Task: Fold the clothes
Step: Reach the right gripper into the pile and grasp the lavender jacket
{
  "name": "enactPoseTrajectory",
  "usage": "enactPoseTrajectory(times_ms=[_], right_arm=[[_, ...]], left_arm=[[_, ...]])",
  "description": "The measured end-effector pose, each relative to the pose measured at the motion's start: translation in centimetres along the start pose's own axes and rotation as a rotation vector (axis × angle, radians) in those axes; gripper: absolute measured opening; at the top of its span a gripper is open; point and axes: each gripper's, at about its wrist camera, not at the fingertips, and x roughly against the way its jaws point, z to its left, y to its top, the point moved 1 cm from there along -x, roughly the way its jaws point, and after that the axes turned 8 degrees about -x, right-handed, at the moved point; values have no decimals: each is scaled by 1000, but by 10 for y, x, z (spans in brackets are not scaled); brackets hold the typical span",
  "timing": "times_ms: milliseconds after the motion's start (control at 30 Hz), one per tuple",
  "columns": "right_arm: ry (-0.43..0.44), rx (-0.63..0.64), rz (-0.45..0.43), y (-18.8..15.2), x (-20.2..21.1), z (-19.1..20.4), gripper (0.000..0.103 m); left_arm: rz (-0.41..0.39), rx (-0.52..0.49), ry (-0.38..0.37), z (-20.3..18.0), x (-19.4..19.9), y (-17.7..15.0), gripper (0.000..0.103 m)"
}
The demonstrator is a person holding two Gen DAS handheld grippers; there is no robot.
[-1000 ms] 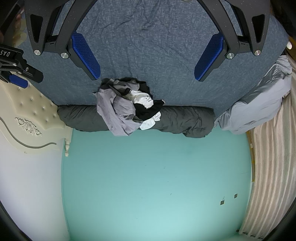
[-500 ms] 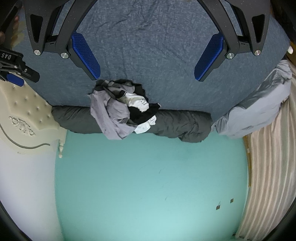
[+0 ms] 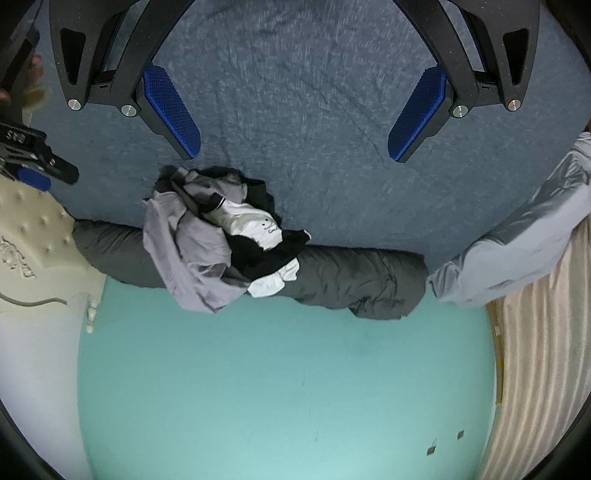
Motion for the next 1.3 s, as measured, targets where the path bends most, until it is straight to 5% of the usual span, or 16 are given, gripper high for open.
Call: enactPoseTrajectory(times_ms=[333,833,933,1033,1167,1300], right_arm=[[-98,-18,69,29,-155,-45,103],[-101,124,83,79,-329,3,97],[-151,111,96,84,-354,0,83],[-125,95,113,88,-368,-8,29],[-97,116,76,89,-359,-10,8],[-49,145,49,80,-323,-10,2]], left_arm=[[67,59,16,12,-112,-10,103],[117,116,-41,29,-185,-49,103],[100,117,-44,33,-186,-58,103],[97,107,-44,35,-185,-67,103],[97,106,-41,38,-178,-76,103],[91,112,-35,42,-164,-83,103]])
